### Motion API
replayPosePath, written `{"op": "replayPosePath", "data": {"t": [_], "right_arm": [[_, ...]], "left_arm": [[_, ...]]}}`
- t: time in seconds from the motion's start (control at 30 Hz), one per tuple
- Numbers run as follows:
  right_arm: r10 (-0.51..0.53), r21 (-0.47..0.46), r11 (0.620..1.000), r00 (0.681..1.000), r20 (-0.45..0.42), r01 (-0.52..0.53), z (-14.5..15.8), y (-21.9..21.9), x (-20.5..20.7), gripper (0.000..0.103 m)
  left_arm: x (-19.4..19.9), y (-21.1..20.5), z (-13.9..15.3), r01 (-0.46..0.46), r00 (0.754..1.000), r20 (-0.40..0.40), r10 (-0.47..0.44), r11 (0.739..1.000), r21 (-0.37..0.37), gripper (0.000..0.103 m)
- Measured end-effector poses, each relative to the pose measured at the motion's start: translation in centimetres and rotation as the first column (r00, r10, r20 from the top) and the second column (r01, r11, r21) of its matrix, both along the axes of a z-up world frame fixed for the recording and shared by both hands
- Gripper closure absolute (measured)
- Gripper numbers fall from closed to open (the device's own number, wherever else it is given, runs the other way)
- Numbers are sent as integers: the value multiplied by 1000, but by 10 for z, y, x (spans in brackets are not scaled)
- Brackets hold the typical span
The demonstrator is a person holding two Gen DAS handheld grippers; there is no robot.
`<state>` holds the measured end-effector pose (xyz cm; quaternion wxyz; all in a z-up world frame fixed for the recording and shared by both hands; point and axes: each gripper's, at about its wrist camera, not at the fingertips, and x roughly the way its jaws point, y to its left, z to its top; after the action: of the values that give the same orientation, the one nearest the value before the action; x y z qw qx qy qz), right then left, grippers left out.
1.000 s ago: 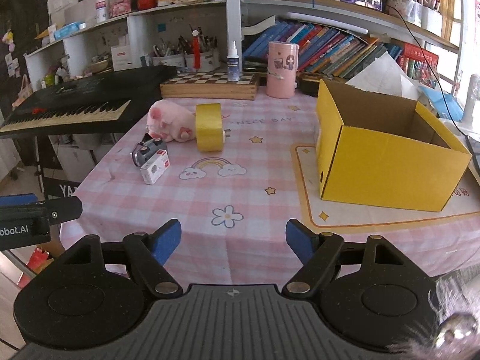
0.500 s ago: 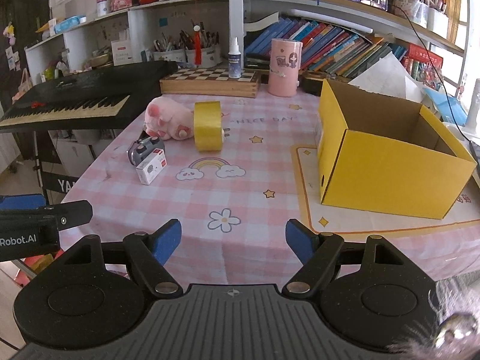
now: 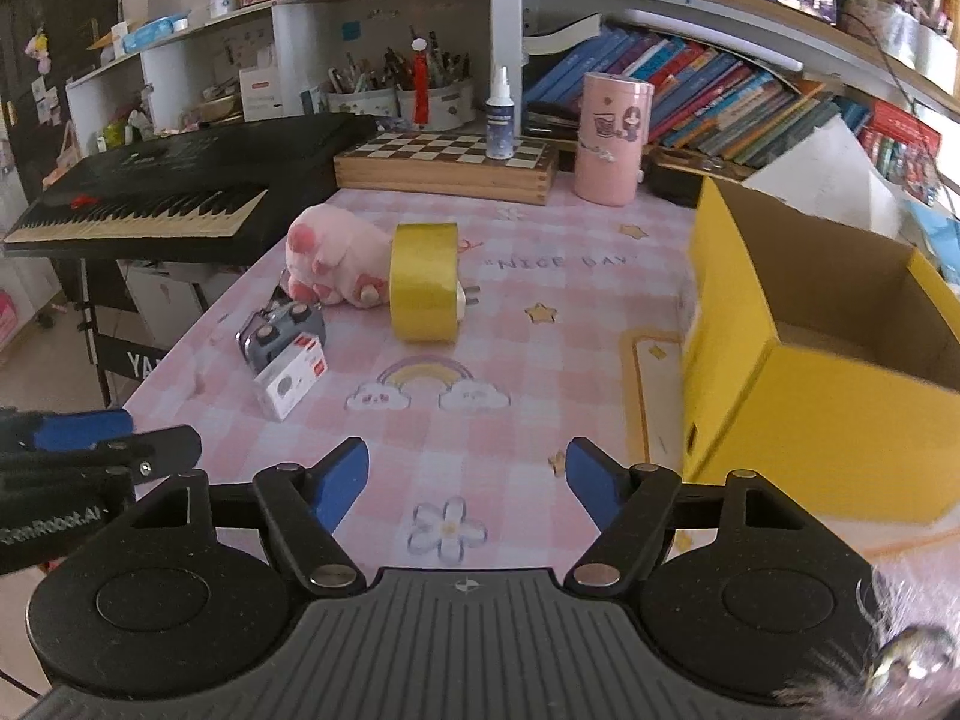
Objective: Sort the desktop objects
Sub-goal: 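Grasp the white small box with the left tool while the right tool grasps the yellow tape roll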
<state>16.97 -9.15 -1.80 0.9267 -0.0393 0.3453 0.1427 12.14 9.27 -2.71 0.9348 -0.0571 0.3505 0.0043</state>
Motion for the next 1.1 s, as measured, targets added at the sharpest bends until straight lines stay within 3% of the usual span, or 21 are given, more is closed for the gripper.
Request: {"op": "replayPosePath", "data": {"t": [0.43,0.53,0.67,1.1], "right_arm": [[107,-12,994,994,-17,-108,-6,15,79,34],[136,-19,990,991,-12,-137,-7,23,94,34],[162,-27,986,987,-6,-163,-8,30,110,34],[200,-72,977,979,-25,-202,-22,56,153,34]], "left_arm": [[72,-3,-29,-63,995,-73,65,997,37,66],[85,-5,-35,-64,993,-93,66,997,32,72],[95,-13,-38,-38,994,-104,42,999,33,81],[117,-18,-48,-22,989,-146,27,999,41,90]]}}
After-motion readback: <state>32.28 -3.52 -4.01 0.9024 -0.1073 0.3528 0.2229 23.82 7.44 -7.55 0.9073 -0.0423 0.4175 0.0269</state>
